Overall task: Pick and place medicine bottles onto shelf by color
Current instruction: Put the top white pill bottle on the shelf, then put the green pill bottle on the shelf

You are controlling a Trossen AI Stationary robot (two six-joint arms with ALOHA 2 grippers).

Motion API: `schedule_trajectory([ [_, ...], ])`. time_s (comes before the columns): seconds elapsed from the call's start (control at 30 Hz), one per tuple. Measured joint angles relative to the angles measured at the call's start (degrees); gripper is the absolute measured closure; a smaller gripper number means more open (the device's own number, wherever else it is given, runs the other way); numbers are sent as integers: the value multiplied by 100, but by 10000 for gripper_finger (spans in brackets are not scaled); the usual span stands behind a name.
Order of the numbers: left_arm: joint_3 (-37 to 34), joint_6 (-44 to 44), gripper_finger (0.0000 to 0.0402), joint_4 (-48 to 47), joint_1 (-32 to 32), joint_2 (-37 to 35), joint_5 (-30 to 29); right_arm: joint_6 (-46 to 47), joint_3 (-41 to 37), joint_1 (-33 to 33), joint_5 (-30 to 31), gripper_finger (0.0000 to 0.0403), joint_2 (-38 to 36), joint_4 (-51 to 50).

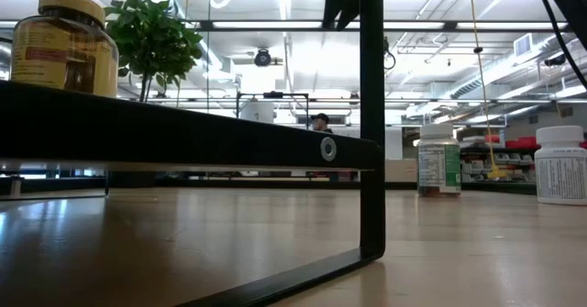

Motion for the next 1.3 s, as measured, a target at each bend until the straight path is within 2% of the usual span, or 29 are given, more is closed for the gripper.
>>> schedule_trajectory([
  [0.23,-4,-192,187,-123,0,0,2,0,0,0,-111,133,0,-2],
  [0.63,-4,-369,194,-98,2,0,195,-48,0,0,-123,133,0,-7],
  [0.9,-4,-507,149,-184,8,0,196,-153,0,0,-123,133,0,-9],
  [1.03,-4,-658,126,-552,31,0,200,-166,0,0,-123,133,0,-8],
  [1.3,36,-651,119,-613,128,-37,207,-238,0,0,-123,133,0,-7],
])
